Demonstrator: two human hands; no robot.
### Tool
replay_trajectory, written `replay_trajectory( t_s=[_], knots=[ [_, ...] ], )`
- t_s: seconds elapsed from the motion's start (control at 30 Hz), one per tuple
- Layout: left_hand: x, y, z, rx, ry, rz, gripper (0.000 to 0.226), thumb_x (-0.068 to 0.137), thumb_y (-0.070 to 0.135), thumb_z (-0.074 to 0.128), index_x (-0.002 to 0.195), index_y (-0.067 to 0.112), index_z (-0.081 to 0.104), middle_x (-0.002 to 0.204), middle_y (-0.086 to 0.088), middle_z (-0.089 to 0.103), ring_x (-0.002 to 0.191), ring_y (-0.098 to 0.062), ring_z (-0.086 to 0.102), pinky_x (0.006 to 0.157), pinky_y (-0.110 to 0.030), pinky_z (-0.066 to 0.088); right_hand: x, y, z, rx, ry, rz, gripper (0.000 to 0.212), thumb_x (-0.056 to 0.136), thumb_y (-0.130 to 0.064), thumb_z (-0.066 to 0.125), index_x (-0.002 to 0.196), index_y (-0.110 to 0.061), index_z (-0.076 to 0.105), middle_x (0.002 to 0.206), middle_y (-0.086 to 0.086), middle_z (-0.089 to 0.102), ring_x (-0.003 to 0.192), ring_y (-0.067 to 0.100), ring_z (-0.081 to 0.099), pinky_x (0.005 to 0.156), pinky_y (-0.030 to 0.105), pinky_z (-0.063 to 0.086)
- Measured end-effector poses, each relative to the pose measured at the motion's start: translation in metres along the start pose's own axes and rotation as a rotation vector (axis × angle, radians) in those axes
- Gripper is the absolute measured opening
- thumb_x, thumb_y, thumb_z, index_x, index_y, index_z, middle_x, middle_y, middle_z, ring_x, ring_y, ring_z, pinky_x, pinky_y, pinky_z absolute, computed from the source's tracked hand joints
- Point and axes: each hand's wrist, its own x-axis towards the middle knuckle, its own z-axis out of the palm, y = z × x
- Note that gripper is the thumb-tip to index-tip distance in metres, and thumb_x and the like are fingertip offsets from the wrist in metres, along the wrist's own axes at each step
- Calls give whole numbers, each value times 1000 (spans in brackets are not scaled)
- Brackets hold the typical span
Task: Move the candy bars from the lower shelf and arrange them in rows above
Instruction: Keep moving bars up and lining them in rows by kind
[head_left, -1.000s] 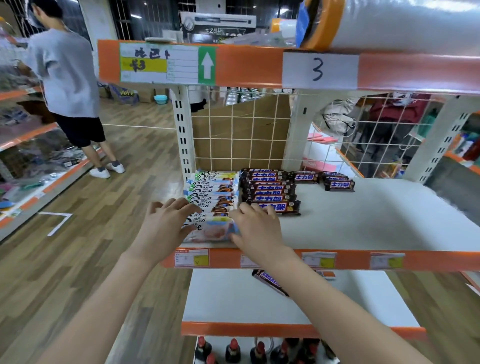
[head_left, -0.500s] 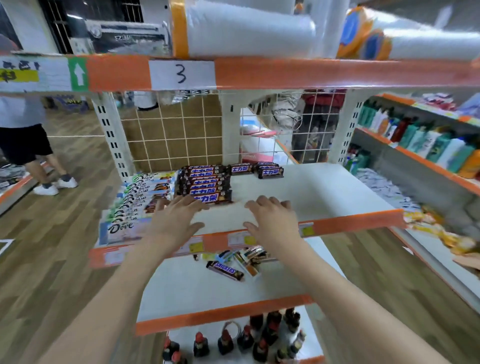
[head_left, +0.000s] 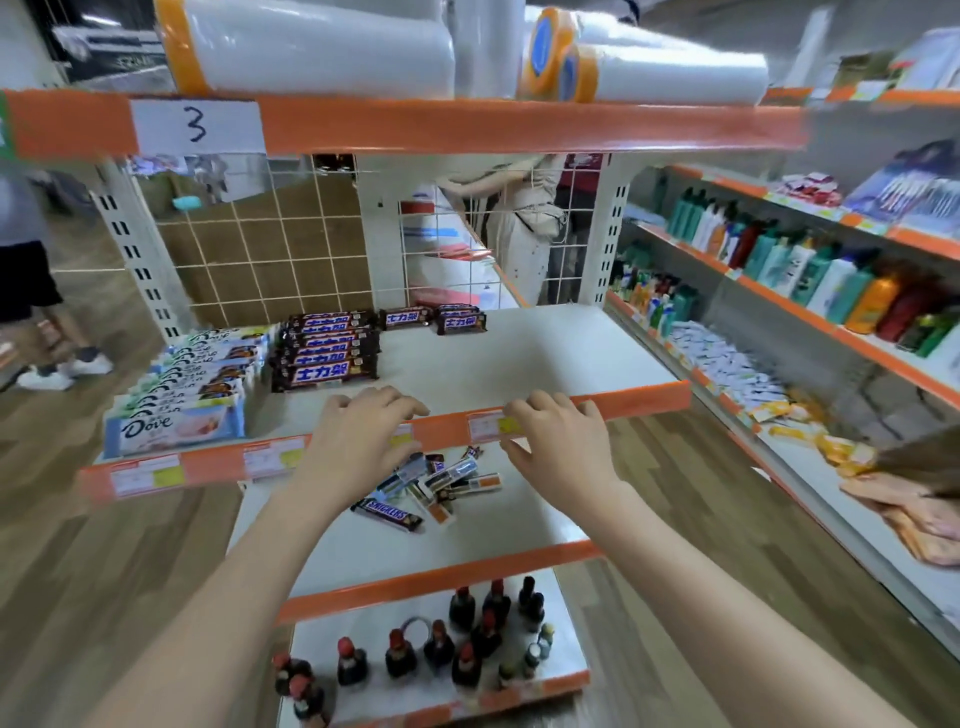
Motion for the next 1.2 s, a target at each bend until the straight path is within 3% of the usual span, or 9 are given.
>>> replay_trajectory(
  t_s=[0.07,0.2,0.37,0.7,0.9,1.2],
  knots=[
    [-4,11,3,13,-9,-16,36,87,41,58,122,32,53,120,10,55,116,-13,48,88,-35,32,-10,7,1,2,-20,-20,32,89,-34,57,118,-21,59,110,1,61,103,28,56,78,37,37],
    [-19,30,11,-12,-8,-49,34,87,39,58,120,32,53,119,12,54,116,-12,47,88,-33,28,-29,15,2,15,-35,-34,30,86,-33,61,113,-19,62,102,3,63,96,30,59,76,39,39],
    [-42,48,22,-41,-21,-100,33,87,36,59,119,29,55,120,10,55,117,-14,47,85,-34,26,-52,19,13,58,-55,-59,31,88,-32,58,116,-20,61,112,2,63,106,28,58,82,38,39],
    [-85,44,60,-59,-163,-172,32,87,41,58,118,35,53,117,13,54,116,-11,46,90,-34,29,-81,9,52,69,-146,-79,25,63,-19,77,86,-19,68,77,0,65,67,26,62,55,34,43],
    [-90,28,87,-31,-267,-205,36,89,44,53,123,35,49,120,16,51,119,-6,42,91,-31,29,-75,4,85,116,-191,-103,34,81,-22,64,114,-18,64,103,3,67,93,27,62,74,39,45],
    [-69,-12,140,-14,-363,-214,34,89,41,53,123,35,49,121,15,52,117,-8,44,91,-31,31,-46,4,149,139,-274,-94,38,87,-25,57,125,-19,58,111,5,64,102,29,60,82,38,43]
  ],
)
